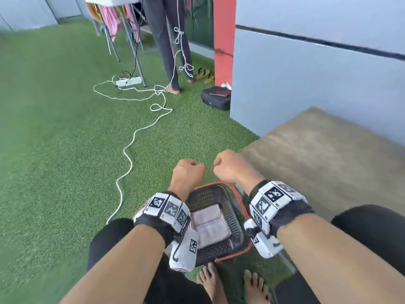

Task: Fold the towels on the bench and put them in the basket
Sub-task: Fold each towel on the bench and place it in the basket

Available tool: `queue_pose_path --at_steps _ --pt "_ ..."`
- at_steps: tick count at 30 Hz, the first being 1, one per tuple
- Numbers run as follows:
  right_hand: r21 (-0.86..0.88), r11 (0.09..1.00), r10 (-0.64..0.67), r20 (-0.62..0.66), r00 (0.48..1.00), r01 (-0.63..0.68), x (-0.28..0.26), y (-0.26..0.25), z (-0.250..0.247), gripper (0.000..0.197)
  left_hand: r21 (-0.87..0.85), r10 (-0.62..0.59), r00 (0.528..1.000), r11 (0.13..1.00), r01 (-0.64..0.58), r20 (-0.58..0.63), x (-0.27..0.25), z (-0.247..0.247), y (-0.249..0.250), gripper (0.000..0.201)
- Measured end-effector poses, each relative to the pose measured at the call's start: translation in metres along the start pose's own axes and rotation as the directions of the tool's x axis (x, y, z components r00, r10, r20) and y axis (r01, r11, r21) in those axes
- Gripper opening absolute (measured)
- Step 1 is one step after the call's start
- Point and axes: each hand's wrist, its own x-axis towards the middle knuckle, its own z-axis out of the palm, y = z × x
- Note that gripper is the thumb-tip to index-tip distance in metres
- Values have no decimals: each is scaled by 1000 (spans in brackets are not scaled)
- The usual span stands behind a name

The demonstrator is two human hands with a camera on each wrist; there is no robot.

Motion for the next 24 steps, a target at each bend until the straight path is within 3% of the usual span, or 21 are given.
queue_pose_path --at_steps 5,8,15,17,20,24 --pt "-9 1000 21 -83 996 -22 -43 11 -39 28 -14 115 990 993 -114 78 -40 13 42 19" --pt "-43 998 38 -123 992 -43 -67 21 -53 15 -16 162 980 987 -161 117 -55 27 58 21" --pt "-15 981 187 -216 958 -195 -90 64 -76 24 -61 228 954 974 -220 197 -72 61 91 39" --pt "-24 972 223 -239 945 -235 -96 73 -81 14 -70 251 938 968 -241 241 -74 71 101 33" --pt "-6 954 285 -290 913 -300 -109 93 -90 30 -59 277 907 960 -273 317 -79 90 116 19" --pt "-2 914 382 -328 864 -405 -137 122 -105 23 -73 317 837 945 -319 446 -91 121 139 22"
